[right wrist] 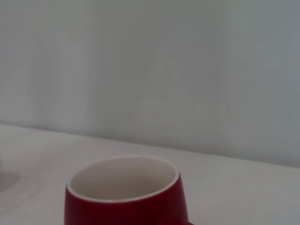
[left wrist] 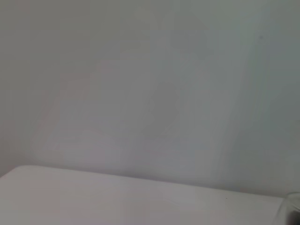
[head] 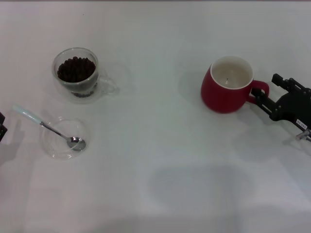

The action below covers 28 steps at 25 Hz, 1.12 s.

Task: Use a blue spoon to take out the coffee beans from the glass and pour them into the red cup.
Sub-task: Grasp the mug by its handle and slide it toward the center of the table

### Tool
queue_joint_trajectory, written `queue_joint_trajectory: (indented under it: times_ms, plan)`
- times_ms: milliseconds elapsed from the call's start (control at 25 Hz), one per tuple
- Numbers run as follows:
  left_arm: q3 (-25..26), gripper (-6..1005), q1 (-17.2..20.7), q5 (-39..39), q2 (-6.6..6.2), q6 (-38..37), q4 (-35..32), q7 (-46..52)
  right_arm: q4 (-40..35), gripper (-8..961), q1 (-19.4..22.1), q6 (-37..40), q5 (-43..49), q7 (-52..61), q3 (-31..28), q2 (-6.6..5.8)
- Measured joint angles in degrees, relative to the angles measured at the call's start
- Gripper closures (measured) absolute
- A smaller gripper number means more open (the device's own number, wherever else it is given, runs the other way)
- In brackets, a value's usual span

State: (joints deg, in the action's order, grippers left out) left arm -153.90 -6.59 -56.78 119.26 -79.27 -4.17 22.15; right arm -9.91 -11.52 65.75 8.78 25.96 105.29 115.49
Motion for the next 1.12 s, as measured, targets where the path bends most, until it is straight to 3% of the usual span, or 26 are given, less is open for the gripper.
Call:
queue_joint_trajectory:
  times_ms: [40,160,360,800,1120]
  plan:
    - [0.0,140,0.0,0.0,0.0,0.0,0.0,0.0,-0.1,125,0.0,-0.1,-0.3,0.0,0.0,0.0]
    - [0.0,140,0.0,0.0,0.0,0.0,-0.2,0.0,-0.5,325,-0.1,-0.5,-1.7,0.3,0.0,0.0]
    - [0.0,140,0.0,0.0,-0.07,0.0,-0.5,0.0,-0.6,548,-0.2,-0.7,-3.2,0.5,0.3,0.06]
    - [0.0,141,0.0,0.0,-0.09,0.0,-0.6,0.0,-0.8,758,-0.5,-0.7,-2.9,0.3,0.9,0.16]
    - [0.0,141,-0.1,0.0,-0.09,0.0,-0.7,0.0,-3.1,762,-0.5,-0.2,-2.8,-0.1,7.5,0.16]
